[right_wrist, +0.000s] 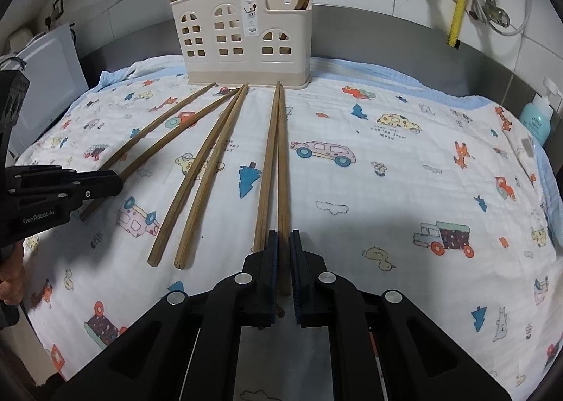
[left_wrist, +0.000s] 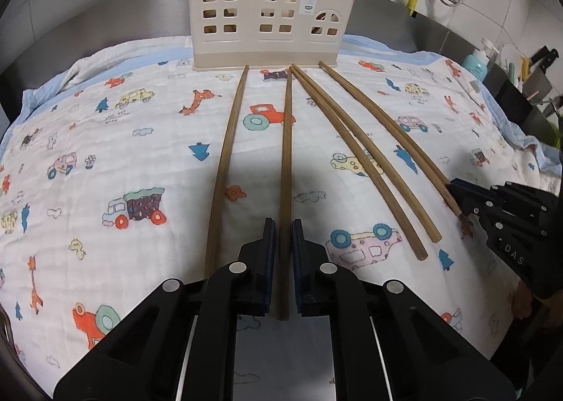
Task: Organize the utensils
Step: 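Close the right tool on a chopstick while the left tool grasps another chopstick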
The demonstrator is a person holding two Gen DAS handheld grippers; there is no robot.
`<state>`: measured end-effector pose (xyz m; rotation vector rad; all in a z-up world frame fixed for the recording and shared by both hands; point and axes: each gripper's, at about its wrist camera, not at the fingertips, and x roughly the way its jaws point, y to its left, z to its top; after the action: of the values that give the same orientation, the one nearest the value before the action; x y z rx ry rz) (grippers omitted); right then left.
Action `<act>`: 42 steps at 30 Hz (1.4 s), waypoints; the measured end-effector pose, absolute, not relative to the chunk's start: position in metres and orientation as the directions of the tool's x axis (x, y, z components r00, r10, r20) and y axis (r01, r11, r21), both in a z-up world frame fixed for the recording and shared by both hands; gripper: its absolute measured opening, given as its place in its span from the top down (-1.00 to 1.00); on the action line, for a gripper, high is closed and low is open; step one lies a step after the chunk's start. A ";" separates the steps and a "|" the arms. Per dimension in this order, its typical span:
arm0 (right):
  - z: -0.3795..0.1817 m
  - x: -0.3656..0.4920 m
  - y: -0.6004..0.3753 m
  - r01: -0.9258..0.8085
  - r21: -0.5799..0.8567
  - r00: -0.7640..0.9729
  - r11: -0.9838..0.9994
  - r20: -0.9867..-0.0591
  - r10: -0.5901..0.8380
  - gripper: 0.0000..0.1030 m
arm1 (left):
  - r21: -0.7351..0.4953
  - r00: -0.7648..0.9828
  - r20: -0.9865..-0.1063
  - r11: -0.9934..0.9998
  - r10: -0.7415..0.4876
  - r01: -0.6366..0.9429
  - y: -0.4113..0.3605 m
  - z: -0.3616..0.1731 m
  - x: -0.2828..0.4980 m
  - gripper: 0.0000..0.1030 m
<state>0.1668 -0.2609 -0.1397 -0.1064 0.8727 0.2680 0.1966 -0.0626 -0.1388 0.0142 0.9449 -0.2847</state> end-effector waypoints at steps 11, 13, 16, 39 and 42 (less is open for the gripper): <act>-0.140 0.168 -0.259 -0.279 0.010 0.611 0.960 -0.770 0.185 0.87 | -0.127 0.532 -0.808 0.956 -0.254 0.263 -0.063 -0.138 0.204 0.80; -0.140 0.169 -0.259 -0.276 0.016 0.611 0.961 -0.769 0.188 0.87 | -0.127 0.528 -0.810 0.955 -0.255 0.267 -0.064 -0.138 0.205 0.80; -0.140 0.169 -0.259 -0.274 0.018 0.613 0.962 -0.768 0.188 0.87 | -0.121 0.522 -0.816 0.956 -0.250 0.268 -0.066 -0.138 0.207 0.81; -0.141 0.170 -0.262 -0.261 0.039 0.615 0.965 -0.764 0.197 0.87 | -0.162 0.485 -0.823 0.941 -0.295 0.299 -0.064 -0.138 0.217 0.82; -0.141 0.169 -0.262 -0.259 0.039 0.616 0.965 -0.763 0.196 0.87 | -0.159 0.478 -0.828 0.941 -0.293 0.300 -0.065 -0.138 0.218 0.84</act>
<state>0.1692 -0.2619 -0.1411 -0.0779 0.8688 0.2626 0.2178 -0.0649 -0.1377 0.0083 1.0094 -0.3619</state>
